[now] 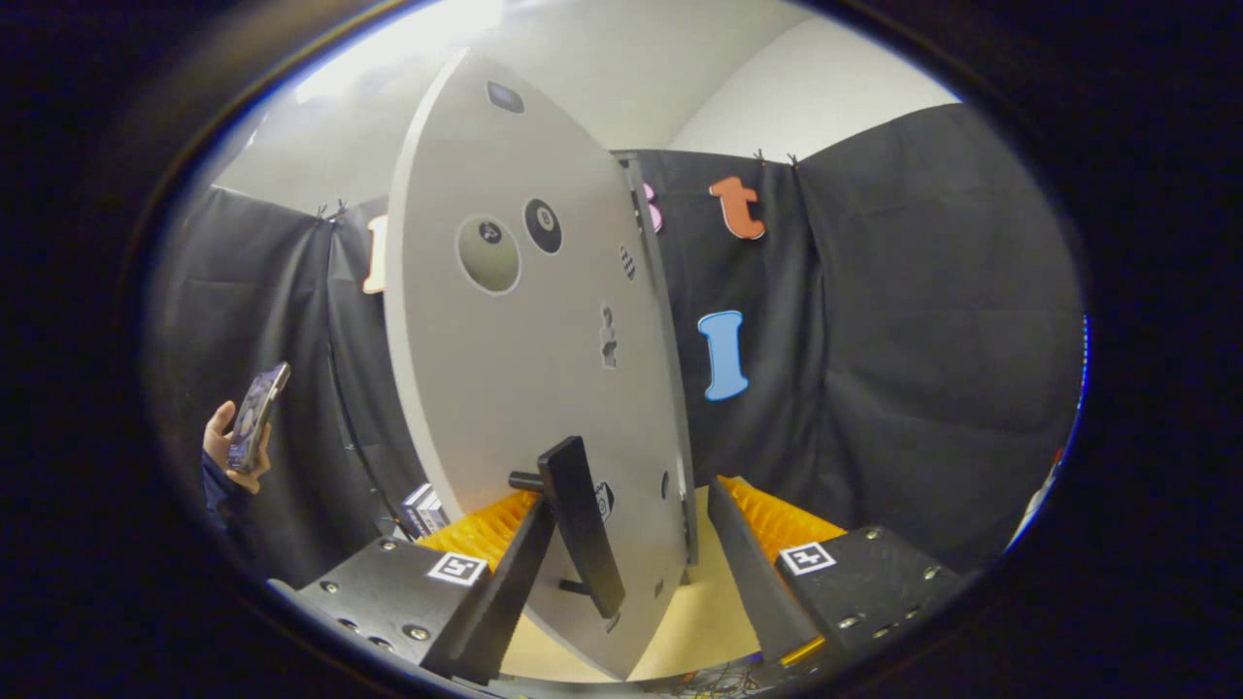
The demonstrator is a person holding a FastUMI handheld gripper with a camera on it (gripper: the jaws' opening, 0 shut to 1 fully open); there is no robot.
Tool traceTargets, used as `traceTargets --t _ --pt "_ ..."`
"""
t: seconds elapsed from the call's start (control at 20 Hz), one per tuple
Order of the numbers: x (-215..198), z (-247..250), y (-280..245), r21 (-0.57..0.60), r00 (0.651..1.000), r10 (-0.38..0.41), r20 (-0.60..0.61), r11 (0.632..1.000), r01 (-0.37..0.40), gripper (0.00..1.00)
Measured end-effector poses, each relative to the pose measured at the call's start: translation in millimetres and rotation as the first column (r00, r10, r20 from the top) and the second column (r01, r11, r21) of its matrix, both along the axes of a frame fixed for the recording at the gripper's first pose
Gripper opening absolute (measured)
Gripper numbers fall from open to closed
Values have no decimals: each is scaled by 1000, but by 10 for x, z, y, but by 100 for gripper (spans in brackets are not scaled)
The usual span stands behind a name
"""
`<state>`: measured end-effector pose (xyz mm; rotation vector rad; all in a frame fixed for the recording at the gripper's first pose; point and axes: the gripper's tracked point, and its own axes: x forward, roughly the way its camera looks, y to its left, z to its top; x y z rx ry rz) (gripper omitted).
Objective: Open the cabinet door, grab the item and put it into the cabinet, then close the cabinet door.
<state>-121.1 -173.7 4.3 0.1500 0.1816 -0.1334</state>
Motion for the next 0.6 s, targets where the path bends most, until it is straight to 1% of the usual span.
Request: traceTargets --t 0.15,0.25,0.35,0.45,0.6 --pt "190 -66 234 14 998 61 -1 998 -61 94" --pt "287 -75 354 -3 995 98 -1 995 -98 94" --pt "268 -66 473 -26 993 118 -8 993 -118 94" --pt "274 -52 563 -53 993 116 -13 992 -117 94" --pt "222 -41 644 -68 998 69 -11 995 -70 94"
